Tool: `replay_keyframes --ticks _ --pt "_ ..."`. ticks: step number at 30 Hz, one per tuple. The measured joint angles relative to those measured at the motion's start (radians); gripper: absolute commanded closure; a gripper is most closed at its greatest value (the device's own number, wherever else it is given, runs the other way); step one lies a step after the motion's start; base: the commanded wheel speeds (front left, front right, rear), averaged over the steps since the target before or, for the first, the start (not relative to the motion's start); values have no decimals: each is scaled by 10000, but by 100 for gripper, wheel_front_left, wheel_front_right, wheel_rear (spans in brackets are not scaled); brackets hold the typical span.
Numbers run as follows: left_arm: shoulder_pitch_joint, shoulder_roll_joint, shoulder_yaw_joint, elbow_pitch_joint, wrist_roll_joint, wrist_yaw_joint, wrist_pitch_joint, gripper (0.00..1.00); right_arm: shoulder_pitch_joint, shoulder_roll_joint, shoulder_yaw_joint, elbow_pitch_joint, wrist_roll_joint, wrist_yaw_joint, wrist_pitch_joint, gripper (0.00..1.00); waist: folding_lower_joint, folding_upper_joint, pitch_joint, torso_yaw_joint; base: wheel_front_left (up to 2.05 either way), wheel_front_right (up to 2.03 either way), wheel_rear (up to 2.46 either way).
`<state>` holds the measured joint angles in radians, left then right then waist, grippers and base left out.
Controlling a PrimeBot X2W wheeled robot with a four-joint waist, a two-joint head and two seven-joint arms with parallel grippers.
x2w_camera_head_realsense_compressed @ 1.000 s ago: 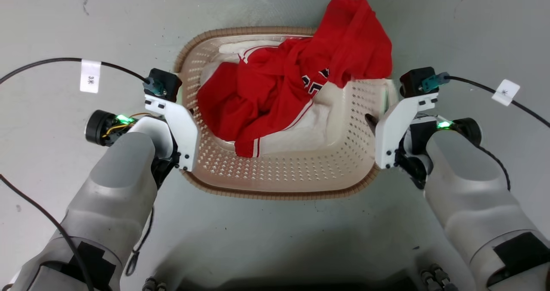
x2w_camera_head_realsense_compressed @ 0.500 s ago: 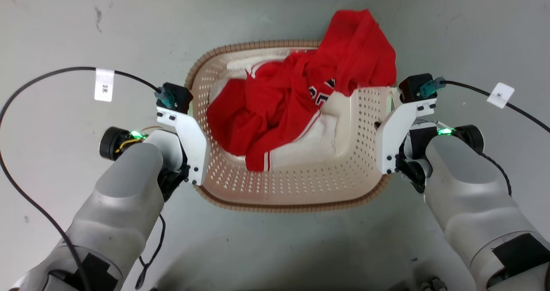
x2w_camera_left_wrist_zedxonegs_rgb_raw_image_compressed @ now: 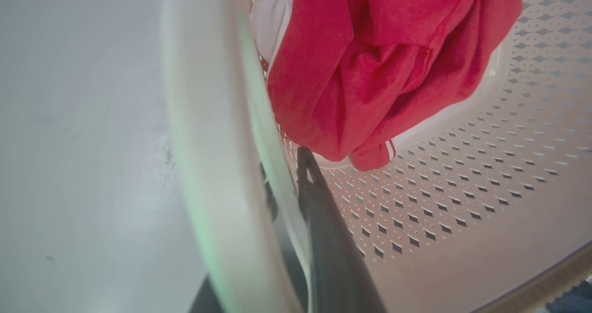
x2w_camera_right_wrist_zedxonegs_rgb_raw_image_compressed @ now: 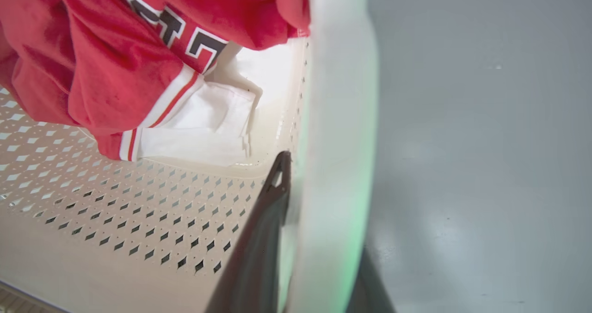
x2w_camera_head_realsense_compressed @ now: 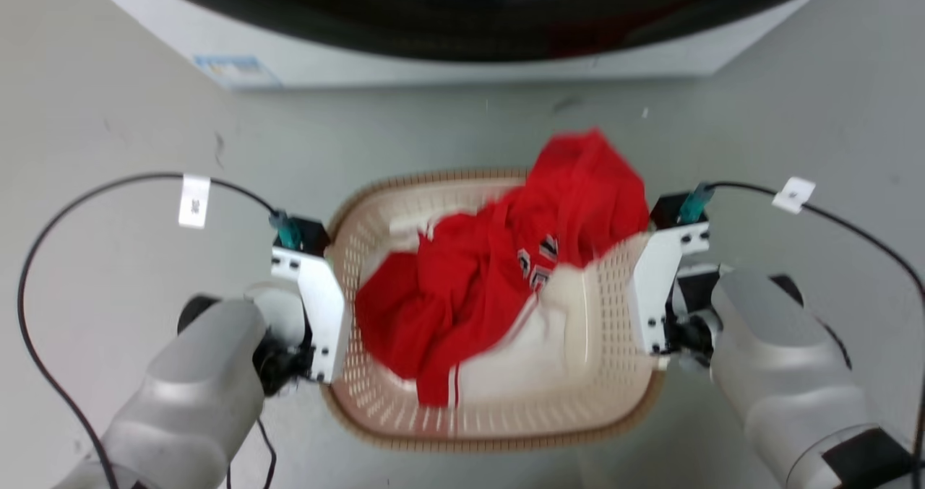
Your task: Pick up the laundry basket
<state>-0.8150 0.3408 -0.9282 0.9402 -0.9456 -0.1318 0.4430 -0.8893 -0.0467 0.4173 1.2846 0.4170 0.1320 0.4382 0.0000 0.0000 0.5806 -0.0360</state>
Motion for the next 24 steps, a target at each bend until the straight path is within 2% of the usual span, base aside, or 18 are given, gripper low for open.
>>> replay_keyframes --ticks 12,24 --pt "1108 602 -955 -903 -1745 0 1908 100 869 56 418 -35 502 2 2696 100 -1 0 -2825 -63 0 0 0" --pt "2169 1135 -1622 -1400 -2855 0 3089 100 1840 253 828 -61 1074 2 4100 100 -3 0 -5291 -277 0 0 0"
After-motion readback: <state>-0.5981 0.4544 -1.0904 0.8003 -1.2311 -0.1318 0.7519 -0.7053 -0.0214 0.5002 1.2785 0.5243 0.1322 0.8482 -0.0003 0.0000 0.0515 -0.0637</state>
